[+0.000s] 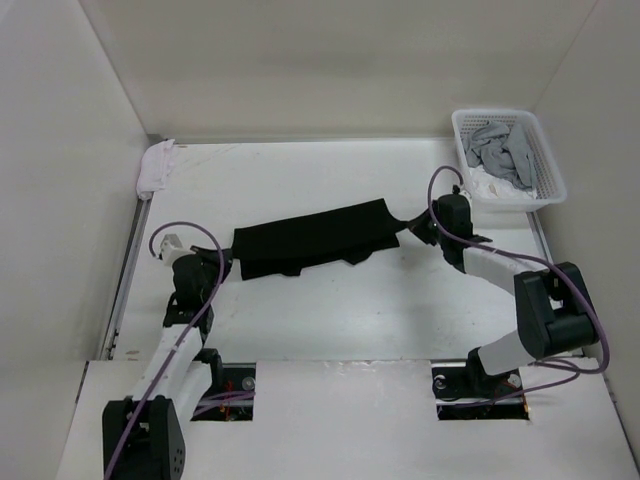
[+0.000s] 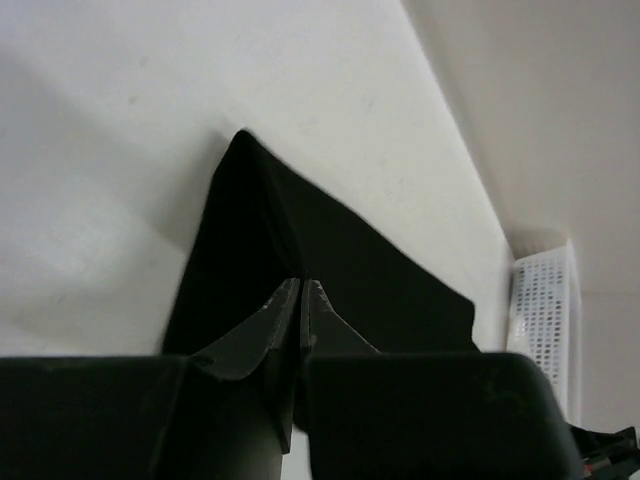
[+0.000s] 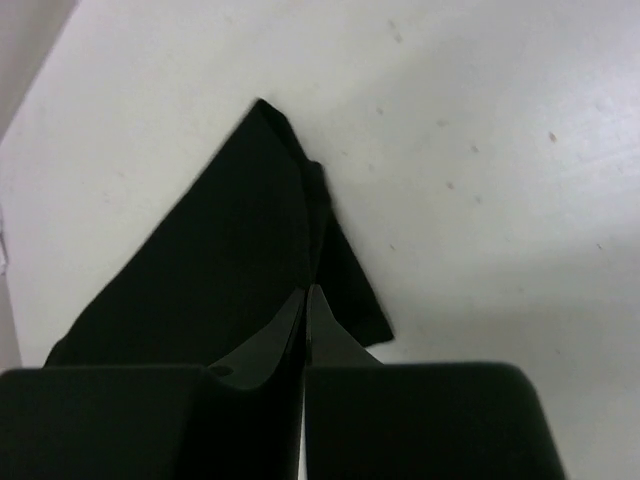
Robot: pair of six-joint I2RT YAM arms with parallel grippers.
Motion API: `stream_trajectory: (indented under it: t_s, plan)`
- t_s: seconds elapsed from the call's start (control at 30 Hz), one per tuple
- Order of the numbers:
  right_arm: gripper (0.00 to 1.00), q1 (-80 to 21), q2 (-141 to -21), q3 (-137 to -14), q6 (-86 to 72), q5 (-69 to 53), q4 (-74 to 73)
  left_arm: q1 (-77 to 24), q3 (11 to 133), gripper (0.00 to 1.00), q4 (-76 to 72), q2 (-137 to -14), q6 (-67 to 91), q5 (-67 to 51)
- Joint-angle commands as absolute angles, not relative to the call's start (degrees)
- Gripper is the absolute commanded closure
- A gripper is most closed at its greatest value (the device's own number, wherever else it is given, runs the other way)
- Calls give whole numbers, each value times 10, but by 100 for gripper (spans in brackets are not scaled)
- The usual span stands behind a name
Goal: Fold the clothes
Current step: Fold the tank top
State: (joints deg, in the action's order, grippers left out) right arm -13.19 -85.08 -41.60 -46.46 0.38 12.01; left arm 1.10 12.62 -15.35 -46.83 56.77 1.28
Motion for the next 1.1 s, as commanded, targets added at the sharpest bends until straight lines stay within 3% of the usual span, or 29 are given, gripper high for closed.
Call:
stream_trajectory:
  t_s: [0.0,0.1,0.2,0.37,0.47,0.6,0.7,0.8,0.93,1.03,1.07]
  plan:
    - [100,-136,-865,-392,-489,9,136,14,84,99,-103,-433,560,6]
    - [94,-138,-897,-376,-501,9,155,21,62,92,-93,-430,557,18]
    - [77,-150,-890,-375,-499,34,164,30,66,81,-93,-432,555,9]
    - [57,-152,-862,-400,-461,63,147,19,98,80,-69,-393,562,24]
    - [49,-152,-900,-431,-447,50,136,-48,139,81,-94,-439,574,53]
    - [50,-162,-935,-450,-449,39,137,-197,204,80,-174,-592,587,118]
    - [57,-176,-945,-458,-450,35,132,-262,242,80,-216,-699,604,130]
    - [57,-185,-950,-461,-453,31,121,-275,237,82,-251,-769,630,134]
    - [48,-199,-956,-454,-465,38,109,-249,200,82,-281,-802,643,128]
    - [55,-210,-966,-446,-472,32,105,-221,178,82,-285,-807,636,120]
    - [62,-215,-967,-440,-475,32,105,-209,171,82,-285,-808,633,116]
